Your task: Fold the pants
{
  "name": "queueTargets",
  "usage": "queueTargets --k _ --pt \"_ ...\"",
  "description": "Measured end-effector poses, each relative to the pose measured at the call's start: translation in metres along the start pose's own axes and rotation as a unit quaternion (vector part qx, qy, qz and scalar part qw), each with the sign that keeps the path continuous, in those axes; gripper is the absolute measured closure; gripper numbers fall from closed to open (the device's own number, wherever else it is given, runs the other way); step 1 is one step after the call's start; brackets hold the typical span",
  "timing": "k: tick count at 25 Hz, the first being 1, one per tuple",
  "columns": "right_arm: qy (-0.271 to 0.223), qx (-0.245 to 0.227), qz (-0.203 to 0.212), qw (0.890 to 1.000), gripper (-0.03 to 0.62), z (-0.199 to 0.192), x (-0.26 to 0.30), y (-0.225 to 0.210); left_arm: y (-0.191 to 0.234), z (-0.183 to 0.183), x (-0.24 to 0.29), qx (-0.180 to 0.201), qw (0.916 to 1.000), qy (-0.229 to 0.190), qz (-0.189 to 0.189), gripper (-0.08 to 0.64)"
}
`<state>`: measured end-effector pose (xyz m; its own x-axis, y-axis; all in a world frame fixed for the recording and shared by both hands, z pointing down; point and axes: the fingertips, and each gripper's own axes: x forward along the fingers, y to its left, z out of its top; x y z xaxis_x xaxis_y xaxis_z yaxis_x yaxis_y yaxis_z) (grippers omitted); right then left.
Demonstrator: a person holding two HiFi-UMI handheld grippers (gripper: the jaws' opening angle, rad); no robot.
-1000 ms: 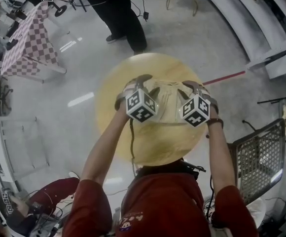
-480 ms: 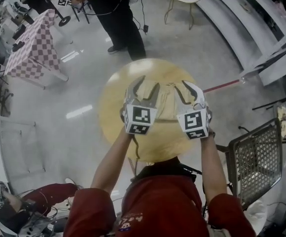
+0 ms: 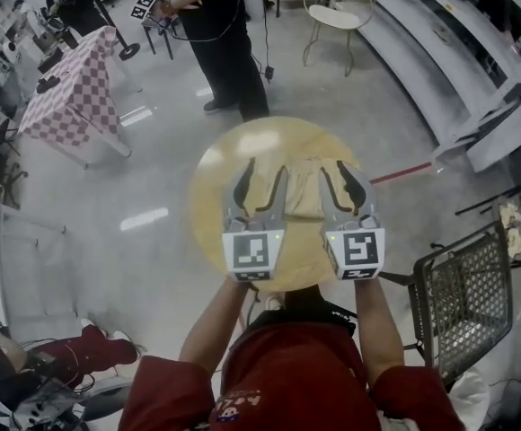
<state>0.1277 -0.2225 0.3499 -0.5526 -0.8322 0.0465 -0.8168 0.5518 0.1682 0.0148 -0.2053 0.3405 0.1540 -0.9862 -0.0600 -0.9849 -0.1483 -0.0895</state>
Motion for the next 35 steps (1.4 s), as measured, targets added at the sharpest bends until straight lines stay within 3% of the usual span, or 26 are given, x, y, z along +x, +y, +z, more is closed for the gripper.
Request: queueTargets --k 5,13,16,21,23,35 --pt "-0.026 0.03 -0.027 0.999 0.479 0.008 -0.032 0.01 -0.002 0.01 -0.034 -0.007 0.9997 -0.013 0.02 0.347" --pt "-0.04 0.028 -0.02 0.999 0.479 0.018 -0.057 0.036 -0.004 0.005 -0.07 -0.008 0.9996 -0.012 0.026 0.388" --pt "-0.042 0.023 -0.011 0.999 0.479 0.023 -0.062 0.046 -0.002 0.004 -0.079 -0.012 0.9996 -0.008 0.026 0.427" --pt "-0.046 0.017 -0.01 0.999 0.554 0.028 -0.068 0.048 -0.007 0.008 -0.085 -0.007 0.9996 -0.014 0.022 0.548" --pt "-0.047 0.018 -0.013 0.999 0.591 0.029 -0.069 0.048 -0.009 0.009 -0.085 -0.002 0.9997 -0.013 0.02 0.554" --pt "-0.04 0.025 -0.021 0.999 0.592 0.03 -0.062 0.046 -0.01 0.012 -0.08 0.018 0.9994 -0.02 0.022 0.554"
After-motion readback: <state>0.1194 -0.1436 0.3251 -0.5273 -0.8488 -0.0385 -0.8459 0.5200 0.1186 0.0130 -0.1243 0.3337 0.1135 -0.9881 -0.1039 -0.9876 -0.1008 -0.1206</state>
